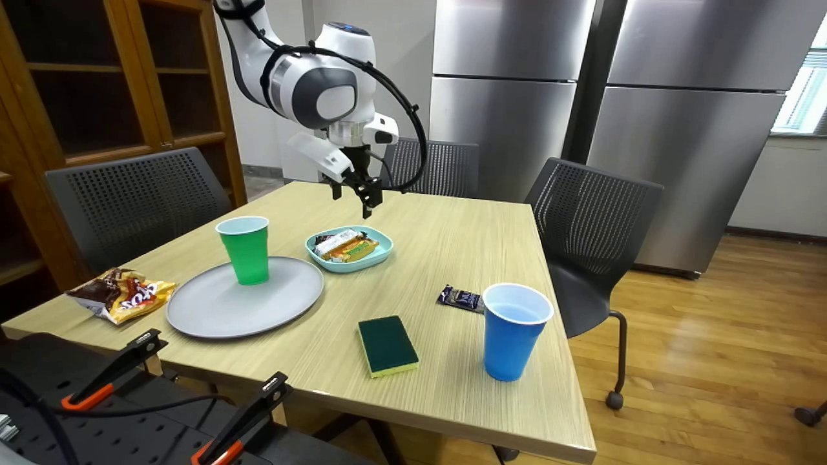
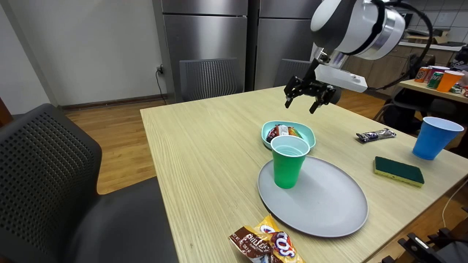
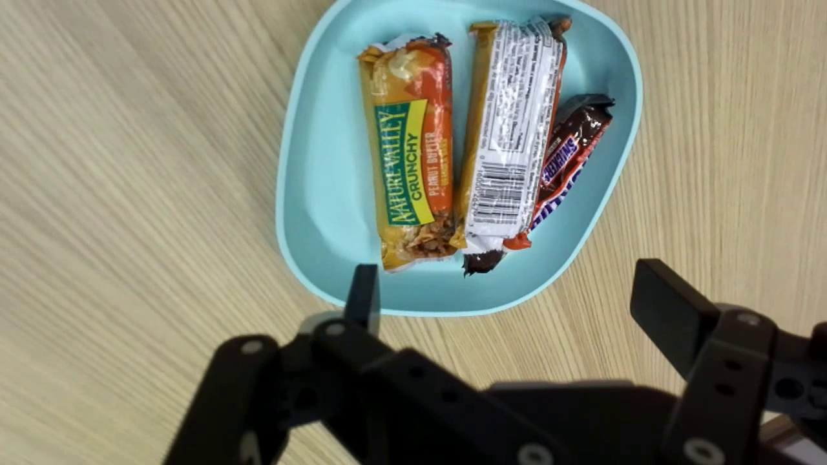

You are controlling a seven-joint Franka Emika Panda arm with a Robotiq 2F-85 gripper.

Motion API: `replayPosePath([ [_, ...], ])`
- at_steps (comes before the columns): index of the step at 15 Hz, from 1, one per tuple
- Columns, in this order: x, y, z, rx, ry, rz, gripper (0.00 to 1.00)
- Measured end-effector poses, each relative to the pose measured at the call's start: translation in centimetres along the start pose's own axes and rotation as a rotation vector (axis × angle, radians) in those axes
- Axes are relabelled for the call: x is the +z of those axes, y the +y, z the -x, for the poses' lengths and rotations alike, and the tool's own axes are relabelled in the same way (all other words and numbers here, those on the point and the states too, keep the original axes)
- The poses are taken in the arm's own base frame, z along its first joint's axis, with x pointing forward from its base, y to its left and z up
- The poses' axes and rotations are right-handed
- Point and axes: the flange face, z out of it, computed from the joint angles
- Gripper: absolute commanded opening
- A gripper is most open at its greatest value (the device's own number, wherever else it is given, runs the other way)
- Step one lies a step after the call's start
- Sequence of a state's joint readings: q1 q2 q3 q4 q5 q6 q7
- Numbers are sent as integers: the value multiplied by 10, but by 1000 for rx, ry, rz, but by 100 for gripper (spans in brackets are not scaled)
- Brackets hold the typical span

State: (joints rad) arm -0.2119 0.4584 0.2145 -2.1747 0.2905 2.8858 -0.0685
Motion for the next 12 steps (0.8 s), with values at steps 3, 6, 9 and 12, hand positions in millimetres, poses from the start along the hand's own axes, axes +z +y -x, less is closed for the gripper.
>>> replayPosePath([
  [3, -14, 16, 4, -37, -7, 7, 100],
  [6, -26, 35, 11, -114, -29, 26, 100],
  [9, -42, 57, 16, -186, -54, 38, 100],
  [12, -61, 82, 20, -247, -87, 41, 100],
])
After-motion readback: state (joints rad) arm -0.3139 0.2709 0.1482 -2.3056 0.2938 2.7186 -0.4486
